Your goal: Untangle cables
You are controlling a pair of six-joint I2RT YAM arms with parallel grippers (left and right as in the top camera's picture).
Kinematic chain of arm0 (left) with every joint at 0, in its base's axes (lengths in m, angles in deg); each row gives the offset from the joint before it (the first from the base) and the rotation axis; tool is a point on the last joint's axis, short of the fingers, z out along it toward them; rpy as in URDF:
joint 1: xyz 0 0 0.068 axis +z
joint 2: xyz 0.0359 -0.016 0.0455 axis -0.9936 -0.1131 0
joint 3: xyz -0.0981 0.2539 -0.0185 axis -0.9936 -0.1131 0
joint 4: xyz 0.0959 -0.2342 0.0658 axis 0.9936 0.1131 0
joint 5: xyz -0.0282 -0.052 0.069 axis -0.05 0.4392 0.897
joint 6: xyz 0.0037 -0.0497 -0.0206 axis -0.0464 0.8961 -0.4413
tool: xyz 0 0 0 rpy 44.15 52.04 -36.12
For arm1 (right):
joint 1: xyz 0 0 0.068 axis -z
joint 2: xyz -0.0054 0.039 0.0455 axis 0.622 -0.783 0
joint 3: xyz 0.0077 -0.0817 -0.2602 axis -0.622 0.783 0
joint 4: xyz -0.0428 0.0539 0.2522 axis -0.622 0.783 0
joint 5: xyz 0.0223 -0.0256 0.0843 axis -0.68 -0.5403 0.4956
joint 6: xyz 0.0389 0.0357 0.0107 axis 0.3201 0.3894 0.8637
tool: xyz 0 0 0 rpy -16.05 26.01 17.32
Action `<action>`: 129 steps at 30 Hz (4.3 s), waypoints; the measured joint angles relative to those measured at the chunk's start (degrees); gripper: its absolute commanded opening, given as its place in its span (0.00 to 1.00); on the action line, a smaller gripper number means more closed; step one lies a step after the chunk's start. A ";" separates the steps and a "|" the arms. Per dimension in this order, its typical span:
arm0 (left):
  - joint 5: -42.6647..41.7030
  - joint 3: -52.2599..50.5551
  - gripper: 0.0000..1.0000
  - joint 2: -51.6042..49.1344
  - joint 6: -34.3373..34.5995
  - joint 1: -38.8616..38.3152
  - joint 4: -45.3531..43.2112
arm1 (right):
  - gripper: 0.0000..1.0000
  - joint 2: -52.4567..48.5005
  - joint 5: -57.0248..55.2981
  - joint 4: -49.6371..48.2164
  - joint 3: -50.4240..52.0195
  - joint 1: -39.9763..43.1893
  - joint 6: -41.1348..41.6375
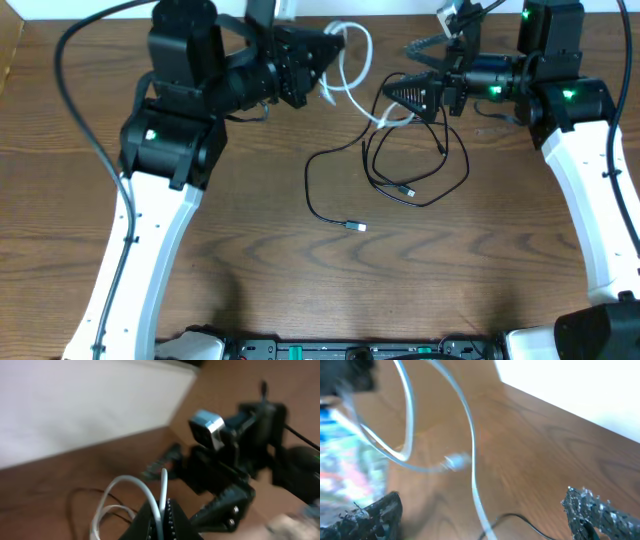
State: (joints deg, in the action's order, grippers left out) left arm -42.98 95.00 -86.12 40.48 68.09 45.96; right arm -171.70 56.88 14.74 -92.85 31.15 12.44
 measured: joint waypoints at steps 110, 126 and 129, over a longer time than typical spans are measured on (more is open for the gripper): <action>7.82 -1.51 0.83 -11.52 -1.60 -4.76 13.62 | 0.99 -31.12 -33.11 25.81 -23.96 35.34 17.79; 30.60 -2.05 0.79 -30.34 -18.56 -5.01 25.88 | 0.97 -31.06 -36.04 34.82 -23.58 18.18 10.78; 32.59 -2.05 0.77 -32.72 -19.32 -5.01 29.09 | 0.96 -31.06 -36.76 35.78 -23.58 18.16 9.68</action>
State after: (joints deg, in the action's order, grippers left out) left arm -10.39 92.94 -118.84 21.16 63.08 75.05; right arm -202.76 20.12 50.52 -116.43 49.32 22.12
